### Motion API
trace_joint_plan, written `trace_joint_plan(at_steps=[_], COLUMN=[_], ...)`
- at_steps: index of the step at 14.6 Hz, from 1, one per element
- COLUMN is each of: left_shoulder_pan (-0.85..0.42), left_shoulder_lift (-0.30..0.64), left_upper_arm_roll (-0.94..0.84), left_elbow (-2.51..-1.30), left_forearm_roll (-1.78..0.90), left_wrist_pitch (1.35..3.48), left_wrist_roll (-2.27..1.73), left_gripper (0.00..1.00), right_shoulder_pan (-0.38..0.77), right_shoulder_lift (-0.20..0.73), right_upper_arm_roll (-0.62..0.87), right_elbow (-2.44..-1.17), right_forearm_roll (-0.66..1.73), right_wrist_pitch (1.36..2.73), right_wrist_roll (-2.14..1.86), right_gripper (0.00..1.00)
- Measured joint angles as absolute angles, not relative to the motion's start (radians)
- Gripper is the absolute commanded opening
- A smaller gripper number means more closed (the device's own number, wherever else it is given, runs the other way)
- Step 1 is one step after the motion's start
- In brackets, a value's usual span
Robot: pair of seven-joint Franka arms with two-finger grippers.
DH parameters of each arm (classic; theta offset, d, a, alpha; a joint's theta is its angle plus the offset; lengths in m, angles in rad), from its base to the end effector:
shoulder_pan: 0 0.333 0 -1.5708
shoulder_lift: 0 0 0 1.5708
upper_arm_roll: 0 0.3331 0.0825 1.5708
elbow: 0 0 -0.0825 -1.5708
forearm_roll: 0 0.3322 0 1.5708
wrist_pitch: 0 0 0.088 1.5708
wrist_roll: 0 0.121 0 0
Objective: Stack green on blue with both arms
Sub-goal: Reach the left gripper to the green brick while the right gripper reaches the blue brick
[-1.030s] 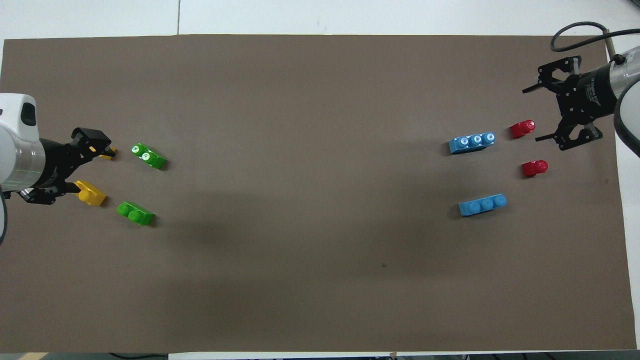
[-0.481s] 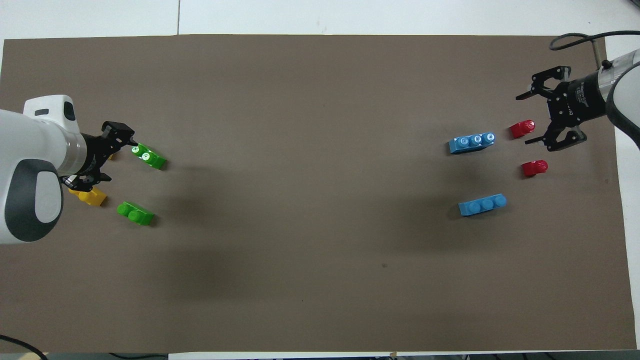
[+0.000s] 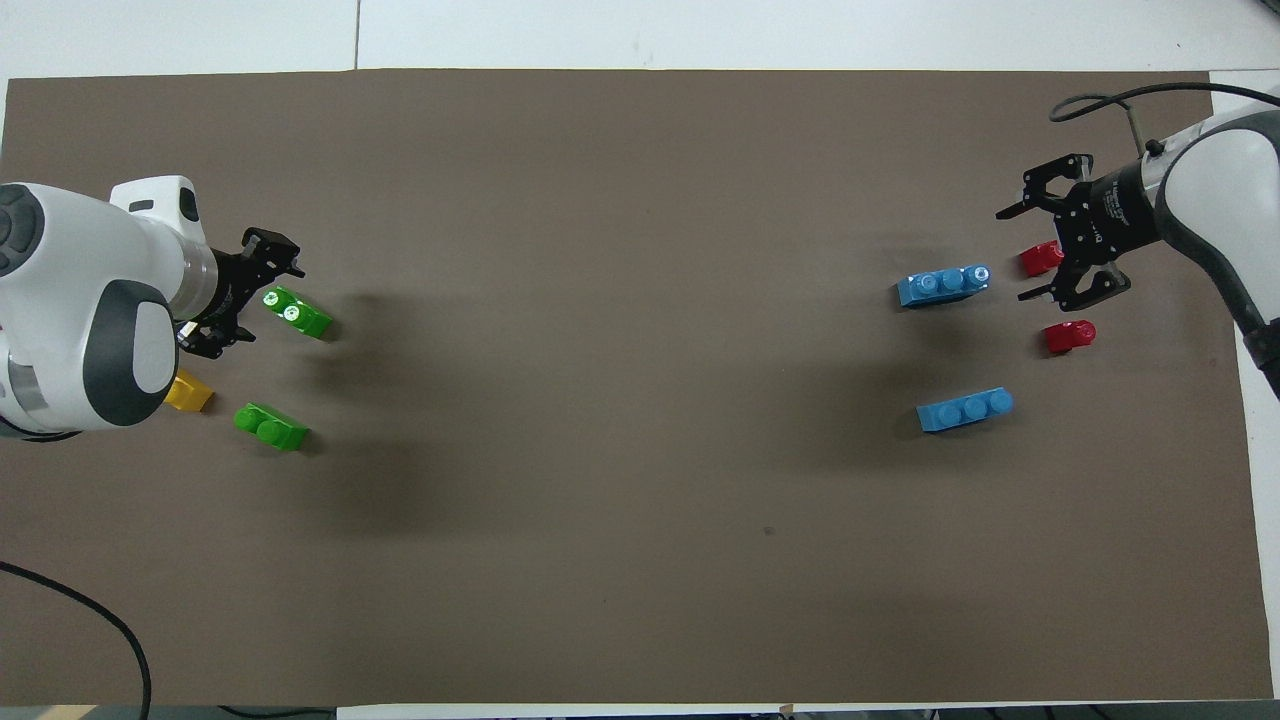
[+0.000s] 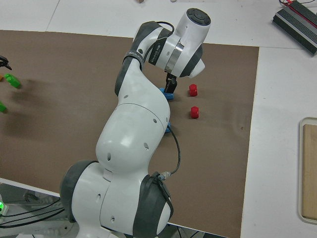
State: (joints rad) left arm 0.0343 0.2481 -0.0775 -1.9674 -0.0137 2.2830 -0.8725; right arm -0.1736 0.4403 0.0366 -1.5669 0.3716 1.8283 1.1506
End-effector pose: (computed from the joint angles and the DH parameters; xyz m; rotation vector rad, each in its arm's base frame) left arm 0.5723 -0.0228 0.3876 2.8154 1.2588 0.0742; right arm 0.6189 -0.0540 0.4053 -2.1773 1.8676 0.4830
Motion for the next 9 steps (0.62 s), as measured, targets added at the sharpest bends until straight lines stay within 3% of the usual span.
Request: trace_joint_plan(at_steps=[3, 9], left_shoulder_pan=[0.036, 0.044], left_shoulder_lift=[0.314, 0.330], left_upper_arm_roll=[-0.074, -0.073], left_elbow=[-1.938, -1.945], left_forearm_roll=[-0.014, -0.014], left_wrist_pitch=[2.292, 2.297], left_wrist_roll=[-0.872, -0.872], left_gripper=[1.00, 0.99], right_shoulder_pan=[-0.172, -0.167], right_shoulder_lift=[0.465, 0.508], right_upper_arm_roll=[0.040, 0.045], right_elbow=[-1.566, -1.566], right_forearm_roll=[0.379, 0.379], right_wrist_pitch=[1.856, 1.931], right_wrist_roll=[1.132, 1.124], right_gripper=[1.00, 1.00])
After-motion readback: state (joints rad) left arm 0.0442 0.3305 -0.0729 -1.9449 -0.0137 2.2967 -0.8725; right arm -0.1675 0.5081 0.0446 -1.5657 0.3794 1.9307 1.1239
